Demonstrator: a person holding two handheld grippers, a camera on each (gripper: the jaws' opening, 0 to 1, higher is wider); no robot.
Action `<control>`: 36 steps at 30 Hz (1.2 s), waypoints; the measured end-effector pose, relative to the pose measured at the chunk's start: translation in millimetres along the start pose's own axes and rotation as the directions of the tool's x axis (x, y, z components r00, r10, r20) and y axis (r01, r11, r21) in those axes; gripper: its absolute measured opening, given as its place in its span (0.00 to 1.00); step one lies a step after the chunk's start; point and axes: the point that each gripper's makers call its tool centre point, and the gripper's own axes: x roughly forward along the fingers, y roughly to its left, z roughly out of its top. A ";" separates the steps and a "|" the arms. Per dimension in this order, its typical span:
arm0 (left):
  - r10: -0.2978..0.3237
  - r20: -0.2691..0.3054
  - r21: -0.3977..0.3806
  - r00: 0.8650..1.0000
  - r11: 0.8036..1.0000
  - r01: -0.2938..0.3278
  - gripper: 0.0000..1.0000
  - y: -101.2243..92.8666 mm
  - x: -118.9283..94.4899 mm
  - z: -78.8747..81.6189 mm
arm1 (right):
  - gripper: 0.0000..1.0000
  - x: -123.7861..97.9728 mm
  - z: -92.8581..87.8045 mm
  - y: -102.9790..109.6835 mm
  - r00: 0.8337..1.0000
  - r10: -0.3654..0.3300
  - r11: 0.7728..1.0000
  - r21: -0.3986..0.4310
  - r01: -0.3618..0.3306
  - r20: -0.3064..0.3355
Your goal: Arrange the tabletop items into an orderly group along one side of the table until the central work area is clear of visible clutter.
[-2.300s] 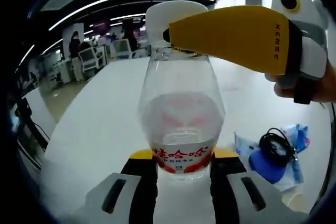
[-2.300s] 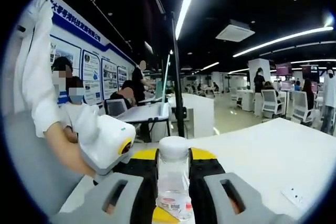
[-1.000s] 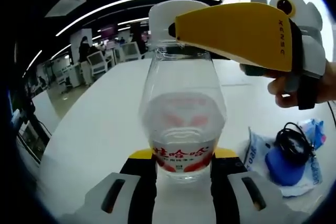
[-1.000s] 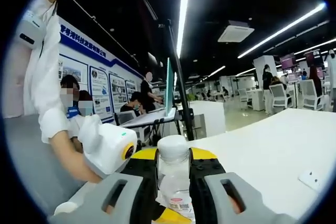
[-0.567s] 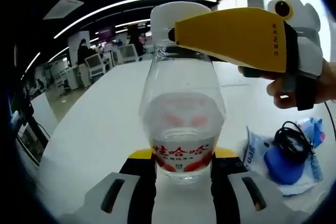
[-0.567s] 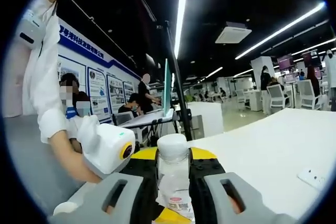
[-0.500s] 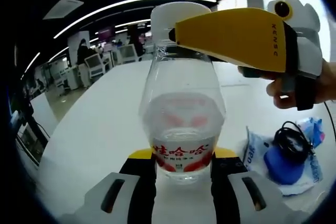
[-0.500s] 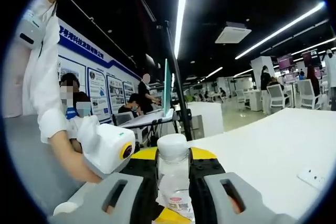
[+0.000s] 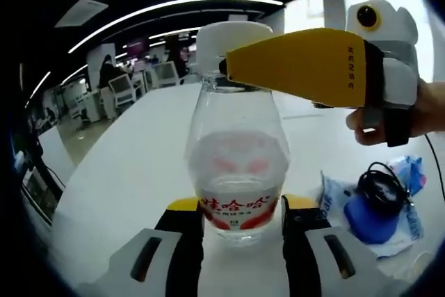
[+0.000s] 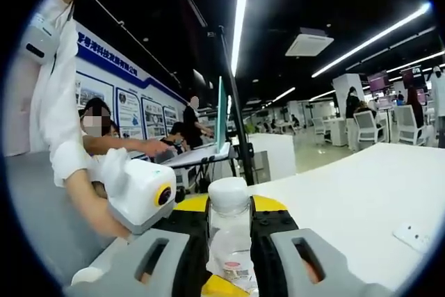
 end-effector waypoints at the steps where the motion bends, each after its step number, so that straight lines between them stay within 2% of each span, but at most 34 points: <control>1: -0.001 0.004 0.002 1.000 1.000 0.001 0.43 0.5 -1.2 1.1 | 0.17 0.2 0.2 0.5 1.000 0.000 1.000 0.000 0.000 -0.001; 6: -0.002 0.000 0.001 1.000 1.000 0.002 0.49 3.3 -12.4 2.6 | 0.18 1.5 0.6 -0.2 1.000 -0.008 1.000 0.000 0.008 -0.009; 16: 0.001 -0.008 0.005 1.000 1.000 -0.001 0.52 13.0 -26.0 5.9 | 0.20 3.3 1.9 1.9 0.998 -0.038 0.999 -0.003 0.038 -0.042; 19: 0.000 -0.003 0.006 1.000 1.000 0.001 0.54 13.9 -28.7 7.9 | 0.31 3.6 -0.7 -4.8 0.995 -0.079 0.997 -0.014 0.078 -0.062; 23: 0.008 -0.008 -0.006 1.000 1.000 -0.008 0.60 18.9 -37.2 9.3 | 0.37 1.5 7.1 -5.4 0.993 -0.104 0.995 -0.005 0.104 -0.047; 26: 0.017 -0.011 -0.006 1.000 1.000 -0.017 0.69 20.2 -40.9 11.0 | 0.55 -0.5 8.0 -8.0 0.988 -0.144 0.988 0.043 0.147 -0.058; 27: 0.013 -0.010 -0.013 1.000 1.000 -0.013 0.74 19.8 -42.6 11.5 | 0.62 -1.6 9.9 -8.4 0.986 -0.158 0.987 0.033 0.160 -0.059; 28: 0.003 -0.012 -0.023 1.000 1.000 -0.003 0.77 17.5 -43.2 11.9 | 0.65 -2.9 11.0 -7.6 0.985 -0.164 0.986 0.029 0.166 -0.060; 34: -0.034 -0.020 -0.062 0.999 0.998 0.032 0.96 7.2 -49.3 12.0 | 0.72 -15.3 21.0 4.8 0.981 -0.185 0.980 0.059 0.188 -0.051; 36: -0.037 -0.059 -0.090 0.998 0.995 0.031 0.97 4.8 -54.3 8.0 | 0.76 -19.1 24.0 10.1 0.979 -0.196 0.975 0.091 0.201 -0.060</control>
